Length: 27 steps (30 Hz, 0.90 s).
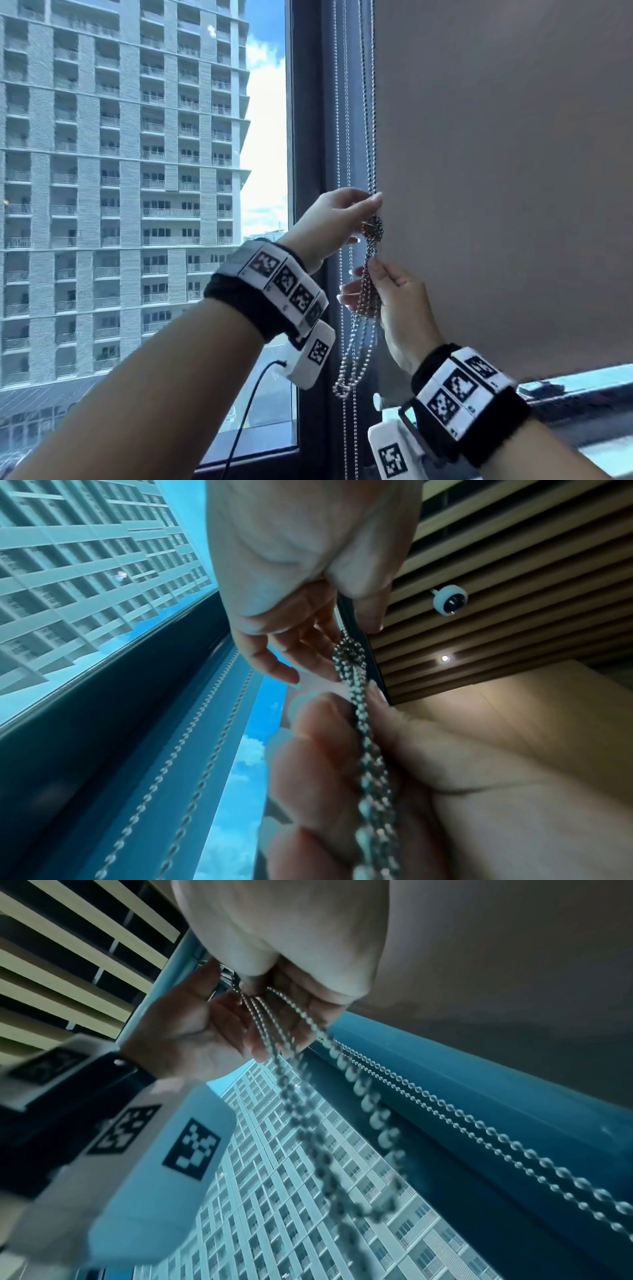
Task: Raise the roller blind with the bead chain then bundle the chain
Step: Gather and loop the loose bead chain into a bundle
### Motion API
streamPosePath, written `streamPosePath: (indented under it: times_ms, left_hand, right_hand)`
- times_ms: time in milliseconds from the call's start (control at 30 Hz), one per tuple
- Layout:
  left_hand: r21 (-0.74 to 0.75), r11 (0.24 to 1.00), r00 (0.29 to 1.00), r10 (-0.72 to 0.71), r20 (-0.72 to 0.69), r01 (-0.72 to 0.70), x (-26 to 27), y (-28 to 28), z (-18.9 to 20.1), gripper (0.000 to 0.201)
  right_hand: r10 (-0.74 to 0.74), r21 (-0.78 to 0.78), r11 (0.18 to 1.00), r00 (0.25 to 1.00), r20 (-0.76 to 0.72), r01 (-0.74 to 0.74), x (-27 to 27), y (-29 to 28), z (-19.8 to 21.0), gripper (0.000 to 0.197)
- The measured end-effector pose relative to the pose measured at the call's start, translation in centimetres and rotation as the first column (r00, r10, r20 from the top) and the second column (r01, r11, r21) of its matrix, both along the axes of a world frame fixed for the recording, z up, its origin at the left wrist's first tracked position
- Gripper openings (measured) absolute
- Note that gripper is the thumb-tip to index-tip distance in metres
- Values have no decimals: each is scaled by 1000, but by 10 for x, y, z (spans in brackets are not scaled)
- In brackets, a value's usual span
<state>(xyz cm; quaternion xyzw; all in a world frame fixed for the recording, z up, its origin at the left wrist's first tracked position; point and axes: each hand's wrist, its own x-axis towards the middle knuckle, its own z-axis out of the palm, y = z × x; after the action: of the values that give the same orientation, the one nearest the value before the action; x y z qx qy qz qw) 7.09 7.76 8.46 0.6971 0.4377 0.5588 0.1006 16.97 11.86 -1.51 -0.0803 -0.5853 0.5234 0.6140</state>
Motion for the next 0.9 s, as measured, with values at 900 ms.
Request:
streamPosePath:
  times_ms: [900]
  left_hand:
    - [164, 983, 996, -88, 31, 81, -1, -1, -4, 17]
  right_hand:
    - [31, 85, 996, 996, 88, -39, 14, -1, 17, 13]
